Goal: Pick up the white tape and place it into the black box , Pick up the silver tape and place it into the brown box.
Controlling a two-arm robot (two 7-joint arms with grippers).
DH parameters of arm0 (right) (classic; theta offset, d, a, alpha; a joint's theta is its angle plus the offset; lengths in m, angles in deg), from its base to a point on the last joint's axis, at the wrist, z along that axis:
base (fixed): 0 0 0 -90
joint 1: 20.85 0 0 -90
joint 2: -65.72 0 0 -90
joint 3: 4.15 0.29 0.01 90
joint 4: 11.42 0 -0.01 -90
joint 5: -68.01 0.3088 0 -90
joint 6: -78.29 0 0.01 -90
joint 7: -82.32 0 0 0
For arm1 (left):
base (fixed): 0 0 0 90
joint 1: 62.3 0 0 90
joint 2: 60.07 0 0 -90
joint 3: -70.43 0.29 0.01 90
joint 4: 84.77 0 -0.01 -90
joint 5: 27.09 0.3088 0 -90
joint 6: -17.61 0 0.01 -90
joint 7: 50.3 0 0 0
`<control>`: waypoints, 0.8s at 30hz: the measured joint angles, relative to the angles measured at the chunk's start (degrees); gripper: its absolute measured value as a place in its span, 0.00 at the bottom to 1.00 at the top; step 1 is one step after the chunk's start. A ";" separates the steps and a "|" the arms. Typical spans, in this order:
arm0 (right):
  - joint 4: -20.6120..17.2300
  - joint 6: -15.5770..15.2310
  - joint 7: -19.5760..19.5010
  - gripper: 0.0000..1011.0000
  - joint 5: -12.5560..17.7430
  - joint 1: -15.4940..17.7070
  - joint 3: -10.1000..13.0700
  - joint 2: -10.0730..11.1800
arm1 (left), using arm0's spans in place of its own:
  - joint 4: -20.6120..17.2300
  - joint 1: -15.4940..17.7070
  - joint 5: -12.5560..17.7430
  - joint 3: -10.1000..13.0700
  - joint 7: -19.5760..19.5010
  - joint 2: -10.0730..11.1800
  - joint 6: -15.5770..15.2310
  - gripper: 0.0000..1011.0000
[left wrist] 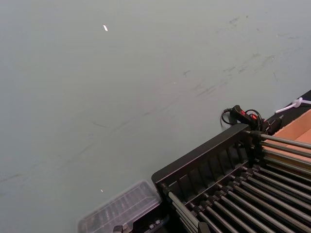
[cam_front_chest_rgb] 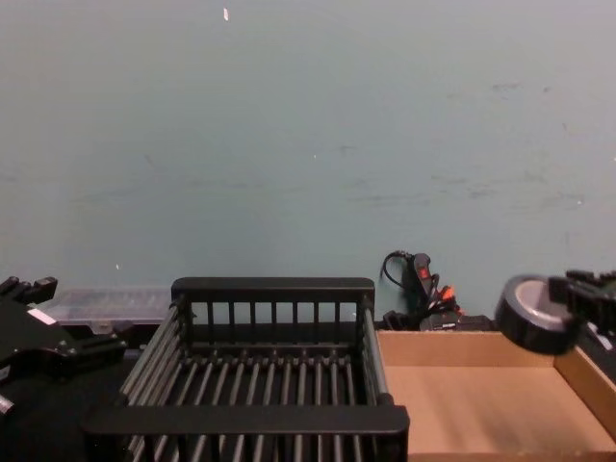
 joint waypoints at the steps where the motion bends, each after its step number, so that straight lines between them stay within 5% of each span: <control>1: 0.63 0.11 -0.13 0.15 -0.26 -0.73 -0.15 -0.40 | 0.00 0.00 0.00 0.00 0.00 0.00 0.00 0.99; 12: 14.01 2.11 -3.48 0.15 -5.57 -11.54 -2.60 -7.16 | 0.00 0.00 0.00 0.00 0.00 0.00 0.00 0.99; 24: 26.29 2.11 -5.24 0.15 -9.20 -18.27 -3.71 -12.01 | 0.00 0.00 0.00 0.00 0.00 0.00 0.00 0.99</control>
